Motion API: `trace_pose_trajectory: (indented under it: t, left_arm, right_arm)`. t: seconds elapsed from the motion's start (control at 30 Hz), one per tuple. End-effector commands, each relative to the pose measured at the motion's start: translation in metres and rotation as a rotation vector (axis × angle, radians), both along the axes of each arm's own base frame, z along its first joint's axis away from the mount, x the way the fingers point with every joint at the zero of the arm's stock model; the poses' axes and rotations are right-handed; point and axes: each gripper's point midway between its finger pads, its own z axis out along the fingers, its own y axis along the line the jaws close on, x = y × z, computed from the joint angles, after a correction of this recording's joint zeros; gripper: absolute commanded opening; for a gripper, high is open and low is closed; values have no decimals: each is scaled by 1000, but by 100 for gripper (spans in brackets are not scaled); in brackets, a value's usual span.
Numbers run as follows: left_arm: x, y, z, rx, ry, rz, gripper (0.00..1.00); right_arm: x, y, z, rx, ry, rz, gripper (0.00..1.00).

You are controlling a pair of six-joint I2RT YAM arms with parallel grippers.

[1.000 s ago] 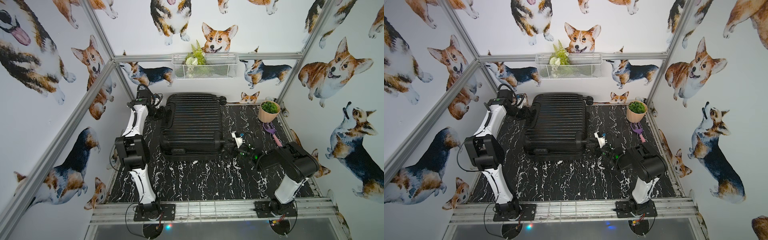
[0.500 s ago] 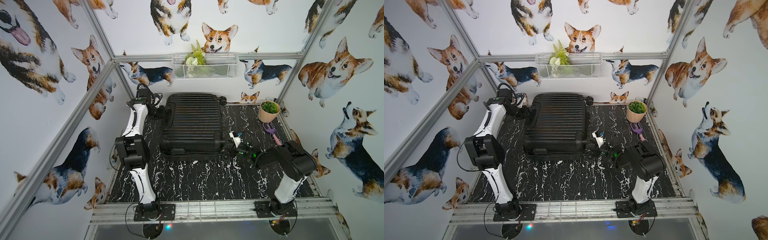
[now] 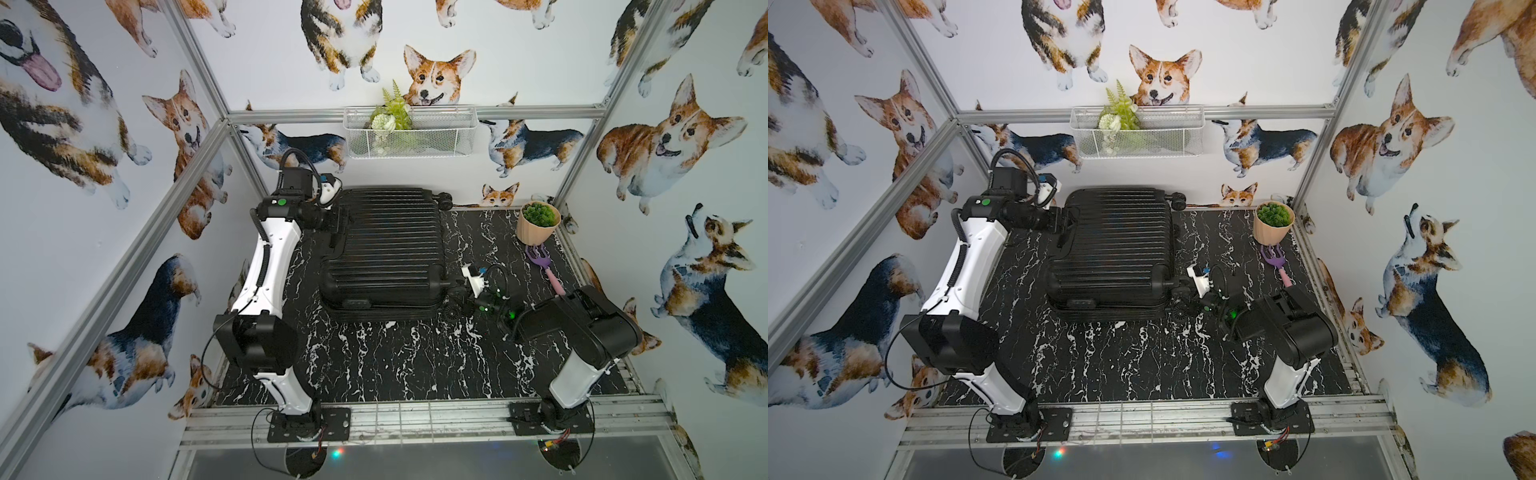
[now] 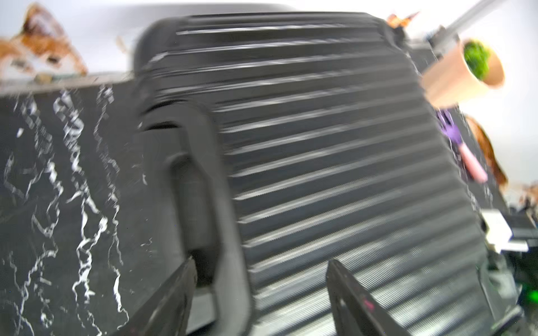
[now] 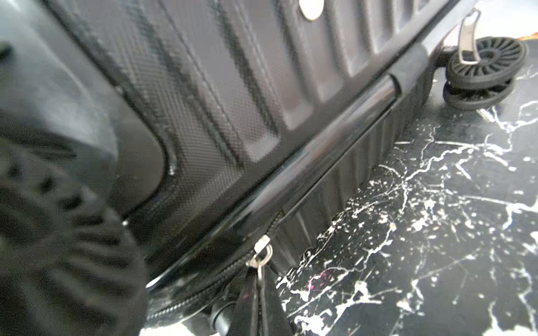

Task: Close the suitcase zippers
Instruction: Zip the zipper on the suitcase.

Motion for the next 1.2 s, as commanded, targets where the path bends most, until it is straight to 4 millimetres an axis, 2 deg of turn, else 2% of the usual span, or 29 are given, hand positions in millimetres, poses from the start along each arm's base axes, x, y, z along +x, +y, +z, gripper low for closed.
trace_pose_trajectory:
  t: [0.0,0.03,0.1,0.17,0.27,0.33,0.43,0.6,0.7,0.87,1.17]
  left_arm:
    - [-33,-37,6,117,-102,-216,73]
    - [-47,-55,7,112,-136,-310,72]
    - [-88,-94,10,89,-222,-554,72]
    - [-119,-119,7,113,-301,-705,75]
    - [-155,-143,-12,198,-412,-917,80]
    - [-164,-151,-27,273,-460,-978,82]
    - [-163,-158,-41,337,-507,-988,84]
    - [-142,-162,-66,459,-516,-929,85]
    - [-123,-160,-75,516,-527,-851,85]
    - [-94,-152,-78,602,-567,-707,83]
    - [-73,-147,-78,633,-604,-578,79]
  right_arm:
    - [-4,0,1,-3,8,0,0]
    - [-6,0,1,-6,11,3,0]
    - [-10,2,1,-14,19,10,0]
    - [-13,2,1,-24,24,11,0]
    - [-16,2,0,-39,37,13,0]
    - [-19,2,0,-43,44,15,0]
    - [-22,2,0,-46,49,18,0]
    - [-30,2,0,-48,59,30,0]
    - [-36,2,2,-38,71,34,0]
    - [-48,3,0,-27,108,43,0]
    - [-67,5,-6,0,145,48,0]
